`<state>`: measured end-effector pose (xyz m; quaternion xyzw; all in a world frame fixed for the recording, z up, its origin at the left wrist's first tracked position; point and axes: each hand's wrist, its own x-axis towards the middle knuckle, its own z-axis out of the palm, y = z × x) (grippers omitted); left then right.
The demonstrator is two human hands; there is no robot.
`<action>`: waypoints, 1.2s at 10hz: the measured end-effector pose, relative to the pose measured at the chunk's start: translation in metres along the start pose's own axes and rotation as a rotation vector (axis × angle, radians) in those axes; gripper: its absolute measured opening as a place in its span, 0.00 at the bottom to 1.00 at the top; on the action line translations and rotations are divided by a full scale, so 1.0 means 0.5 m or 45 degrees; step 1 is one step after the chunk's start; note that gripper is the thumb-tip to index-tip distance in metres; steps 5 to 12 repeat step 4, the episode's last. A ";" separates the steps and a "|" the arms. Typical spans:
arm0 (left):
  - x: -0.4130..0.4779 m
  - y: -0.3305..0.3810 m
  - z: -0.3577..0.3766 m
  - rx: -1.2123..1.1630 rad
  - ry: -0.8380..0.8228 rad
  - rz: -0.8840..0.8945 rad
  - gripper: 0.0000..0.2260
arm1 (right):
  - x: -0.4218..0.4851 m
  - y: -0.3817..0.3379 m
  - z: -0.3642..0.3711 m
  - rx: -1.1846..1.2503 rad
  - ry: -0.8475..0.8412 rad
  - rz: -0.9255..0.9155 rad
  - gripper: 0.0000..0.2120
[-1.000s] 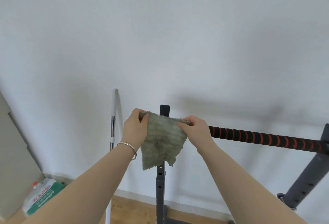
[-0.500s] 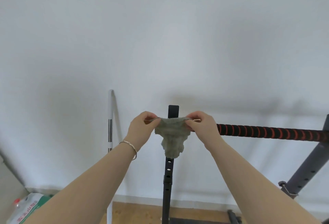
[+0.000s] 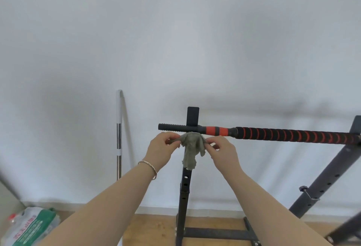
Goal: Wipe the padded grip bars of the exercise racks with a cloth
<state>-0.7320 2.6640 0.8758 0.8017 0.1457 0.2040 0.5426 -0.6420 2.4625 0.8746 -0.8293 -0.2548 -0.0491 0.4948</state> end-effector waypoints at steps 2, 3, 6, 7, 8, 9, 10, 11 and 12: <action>-0.008 -0.007 0.006 0.005 0.011 -0.029 0.06 | -0.016 -0.002 0.020 0.028 -0.016 0.084 0.04; -0.013 -0.018 0.008 0.018 0.013 -0.058 0.05 | -0.023 -0.005 0.017 0.023 -0.033 0.104 0.03; -0.016 -0.036 0.019 0.108 0.030 -0.107 0.05 | -0.035 -0.001 0.013 0.032 -0.022 0.145 0.06; -0.016 -0.036 0.019 0.108 0.030 -0.107 0.05 | -0.035 -0.001 0.013 0.032 -0.022 0.145 0.06; -0.016 -0.036 0.019 0.108 0.030 -0.107 0.05 | -0.035 -0.001 0.013 0.032 -0.022 0.145 0.06; -0.016 -0.036 0.019 0.108 0.030 -0.107 0.05 | -0.035 -0.001 0.013 0.032 -0.022 0.145 0.06; -0.016 -0.036 0.019 0.108 0.030 -0.107 0.05 | -0.035 -0.001 0.013 0.032 -0.022 0.145 0.06; -0.016 -0.036 0.019 0.108 0.030 -0.107 0.05 | -0.035 -0.001 0.013 0.032 -0.022 0.145 0.06; -0.016 -0.036 0.019 0.108 0.030 -0.107 0.05 | -0.035 -0.001 0.013 0.032 -0.022 0.145 0.06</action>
